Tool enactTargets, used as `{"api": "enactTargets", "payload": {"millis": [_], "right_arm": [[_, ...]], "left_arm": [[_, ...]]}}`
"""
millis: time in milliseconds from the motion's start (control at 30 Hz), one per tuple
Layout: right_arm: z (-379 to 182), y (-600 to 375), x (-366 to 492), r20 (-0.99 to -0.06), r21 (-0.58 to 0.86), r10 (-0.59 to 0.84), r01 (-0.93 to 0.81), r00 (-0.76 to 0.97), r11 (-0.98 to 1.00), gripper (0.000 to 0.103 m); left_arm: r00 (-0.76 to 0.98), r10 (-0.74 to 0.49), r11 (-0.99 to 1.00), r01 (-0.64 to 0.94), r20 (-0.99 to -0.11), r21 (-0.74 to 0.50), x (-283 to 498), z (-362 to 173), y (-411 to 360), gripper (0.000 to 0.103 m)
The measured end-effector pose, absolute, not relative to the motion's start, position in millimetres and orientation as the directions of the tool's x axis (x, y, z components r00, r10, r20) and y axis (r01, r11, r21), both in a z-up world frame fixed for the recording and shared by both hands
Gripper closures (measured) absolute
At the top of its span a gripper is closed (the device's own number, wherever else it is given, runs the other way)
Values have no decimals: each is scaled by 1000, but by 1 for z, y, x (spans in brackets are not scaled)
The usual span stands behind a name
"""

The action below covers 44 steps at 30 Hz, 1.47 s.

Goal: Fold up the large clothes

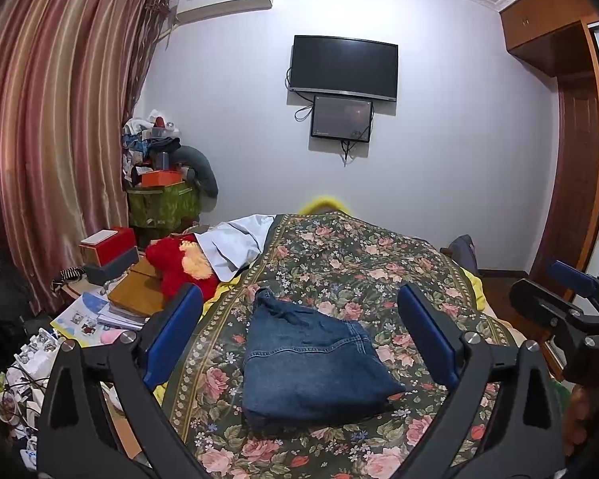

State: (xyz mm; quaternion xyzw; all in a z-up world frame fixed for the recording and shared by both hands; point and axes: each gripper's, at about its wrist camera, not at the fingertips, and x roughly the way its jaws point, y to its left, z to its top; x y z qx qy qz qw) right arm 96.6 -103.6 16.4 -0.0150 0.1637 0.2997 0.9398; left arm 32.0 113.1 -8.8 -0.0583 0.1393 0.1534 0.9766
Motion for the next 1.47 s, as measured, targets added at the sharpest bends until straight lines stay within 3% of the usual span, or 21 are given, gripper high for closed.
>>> {"api": "enactTargets", "payload": {"millis": [1467], "right_arm": [[17, -103, 98, -315, 75, 566, -574, 762, 815, 0]], "left_arm": [[919, 227, 959, -269, -323, -90, 36, -10, 103, 4]]}}
